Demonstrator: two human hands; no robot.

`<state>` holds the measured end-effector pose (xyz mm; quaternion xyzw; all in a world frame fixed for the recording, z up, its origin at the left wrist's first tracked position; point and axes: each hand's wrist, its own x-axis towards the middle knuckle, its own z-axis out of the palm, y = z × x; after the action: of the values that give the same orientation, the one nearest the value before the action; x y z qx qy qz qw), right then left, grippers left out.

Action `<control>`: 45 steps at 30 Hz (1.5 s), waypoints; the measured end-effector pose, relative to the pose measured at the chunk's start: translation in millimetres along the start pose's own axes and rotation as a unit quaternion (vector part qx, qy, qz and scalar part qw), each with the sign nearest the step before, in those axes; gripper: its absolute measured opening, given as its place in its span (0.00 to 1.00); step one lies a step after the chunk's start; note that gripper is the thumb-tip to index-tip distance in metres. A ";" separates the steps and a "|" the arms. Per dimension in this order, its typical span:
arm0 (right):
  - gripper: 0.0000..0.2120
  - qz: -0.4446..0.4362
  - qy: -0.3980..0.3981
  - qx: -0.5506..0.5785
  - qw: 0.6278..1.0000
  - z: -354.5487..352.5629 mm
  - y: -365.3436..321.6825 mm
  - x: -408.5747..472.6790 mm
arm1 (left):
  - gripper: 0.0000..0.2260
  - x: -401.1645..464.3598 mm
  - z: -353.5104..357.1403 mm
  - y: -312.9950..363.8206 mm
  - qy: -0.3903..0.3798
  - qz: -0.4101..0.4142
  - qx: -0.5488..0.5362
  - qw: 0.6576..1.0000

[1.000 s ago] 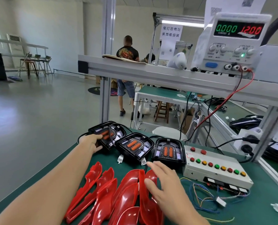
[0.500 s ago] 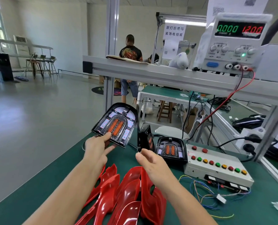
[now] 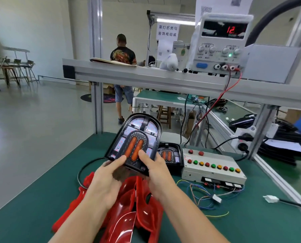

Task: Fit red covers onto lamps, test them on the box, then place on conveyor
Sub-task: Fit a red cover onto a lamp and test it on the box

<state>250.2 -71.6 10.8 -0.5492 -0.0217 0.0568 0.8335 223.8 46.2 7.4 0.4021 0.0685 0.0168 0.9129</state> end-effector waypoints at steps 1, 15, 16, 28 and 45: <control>0.11 -0.009 0.008 -0.014 1.000 -5.4 -0.8 -2.9 | 0.13 0.8 -1.7 3.9 -0.016 -0.026 -0.026 0.999; 0.13 -0.022 0.061 0.039 0.997 -109.4 -33.7 -60.5 | 0.14 6.5 -9.9 15.7 -0.060 0.049 0.207 0.975; 0.14 -0.023 0.063 0.052 0.996 -112.4 -36.2 -62.6 | 0.20 -1.2 -4.9 9.3 -0.119 0.078 0.318 0.937; 0.23 -0.075 0.087 0.127 0.985 -155.6 -77.1 -87.9 | 0.21 11.9 -19.0 -36.2 -0.258 0.303 0.693 0.602; 0.16 0.018 0.131 -0.020 0.991 -244.8 -56.0 -136.3 | 0.02 -5.4 -8.3 -21.1 -0.010 0.339 0.757 0.558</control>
<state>142.9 -333.0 -31.1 -0.5690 0.0965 -0.0006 0.8167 216.9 37.5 -13.1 0.9392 -0.0947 0.2624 0.2003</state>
